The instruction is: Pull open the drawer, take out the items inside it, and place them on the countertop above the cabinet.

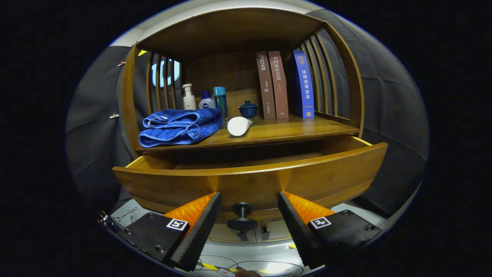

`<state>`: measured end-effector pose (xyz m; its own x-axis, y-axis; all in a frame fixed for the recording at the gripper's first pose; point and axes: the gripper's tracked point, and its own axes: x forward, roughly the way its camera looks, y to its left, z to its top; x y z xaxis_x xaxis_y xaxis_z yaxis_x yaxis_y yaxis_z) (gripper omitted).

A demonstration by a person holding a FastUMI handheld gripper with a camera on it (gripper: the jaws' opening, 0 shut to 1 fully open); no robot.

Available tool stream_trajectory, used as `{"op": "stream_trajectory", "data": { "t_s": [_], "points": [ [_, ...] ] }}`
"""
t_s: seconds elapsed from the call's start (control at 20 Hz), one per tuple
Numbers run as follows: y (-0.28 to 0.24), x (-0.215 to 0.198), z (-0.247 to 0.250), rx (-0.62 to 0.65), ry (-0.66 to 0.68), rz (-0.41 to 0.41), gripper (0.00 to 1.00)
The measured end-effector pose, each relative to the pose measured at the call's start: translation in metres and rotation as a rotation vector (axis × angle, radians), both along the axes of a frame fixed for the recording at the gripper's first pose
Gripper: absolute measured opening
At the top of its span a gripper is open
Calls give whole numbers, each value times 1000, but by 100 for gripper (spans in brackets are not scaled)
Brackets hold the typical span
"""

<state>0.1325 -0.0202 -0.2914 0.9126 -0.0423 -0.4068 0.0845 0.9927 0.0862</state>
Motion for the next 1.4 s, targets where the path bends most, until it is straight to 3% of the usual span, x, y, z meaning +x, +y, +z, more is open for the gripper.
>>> {"op": "stream_trajectory", "data": {
  "t_s": [0.8,1.4],
  "points": [
    [-3,60,-10,-15,17,-7,99],
    [-1,65,-15,-28,24,-11,99]
  ]
}}
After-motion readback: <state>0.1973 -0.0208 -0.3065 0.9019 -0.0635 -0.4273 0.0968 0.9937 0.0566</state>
